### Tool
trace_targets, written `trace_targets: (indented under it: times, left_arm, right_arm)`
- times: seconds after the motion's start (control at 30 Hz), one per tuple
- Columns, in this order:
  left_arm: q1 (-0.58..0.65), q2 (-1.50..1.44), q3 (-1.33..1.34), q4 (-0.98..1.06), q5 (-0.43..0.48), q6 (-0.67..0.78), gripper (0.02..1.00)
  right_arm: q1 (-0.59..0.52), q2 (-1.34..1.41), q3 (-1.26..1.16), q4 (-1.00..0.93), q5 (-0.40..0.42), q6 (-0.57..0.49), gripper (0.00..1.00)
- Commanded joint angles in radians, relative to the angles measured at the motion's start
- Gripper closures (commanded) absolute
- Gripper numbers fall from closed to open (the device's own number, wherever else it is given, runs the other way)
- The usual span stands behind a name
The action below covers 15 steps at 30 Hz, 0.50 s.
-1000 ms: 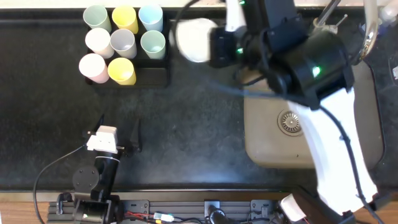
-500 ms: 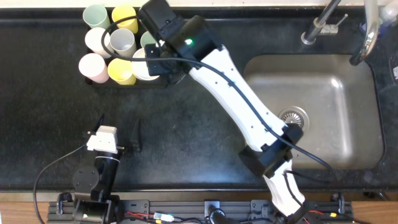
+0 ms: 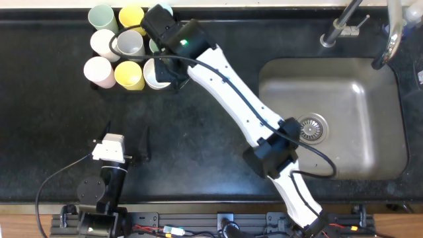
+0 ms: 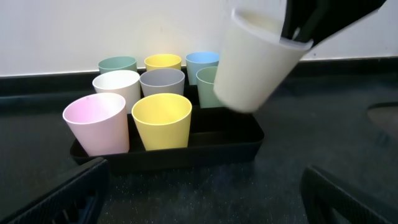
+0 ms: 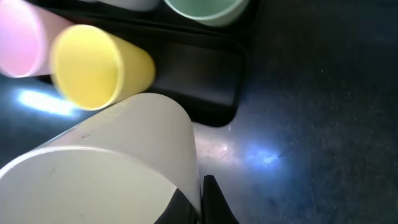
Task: Store Cups
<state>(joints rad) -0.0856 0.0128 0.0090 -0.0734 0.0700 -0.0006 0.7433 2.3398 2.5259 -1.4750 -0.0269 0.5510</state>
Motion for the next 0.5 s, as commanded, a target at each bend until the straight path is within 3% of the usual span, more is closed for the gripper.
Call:
trace_targets:
  times: [0.03, 0.5]
  left_arm:
    - [-0.006, -0.01, -0.001, -0.004, -0.002, -0.014, 0.02]
    - [-0.006, -0.01, -0.001, -0.004, -0.002, -0.014, 0.018]
  right_arm:
    - [0.004, 0.014, 0.014, 0.025, 0.043, 0.028, 0.956]
    - [0.003, 0.106, 0.014, 0.073, 0.093, 0.075, 0.956]
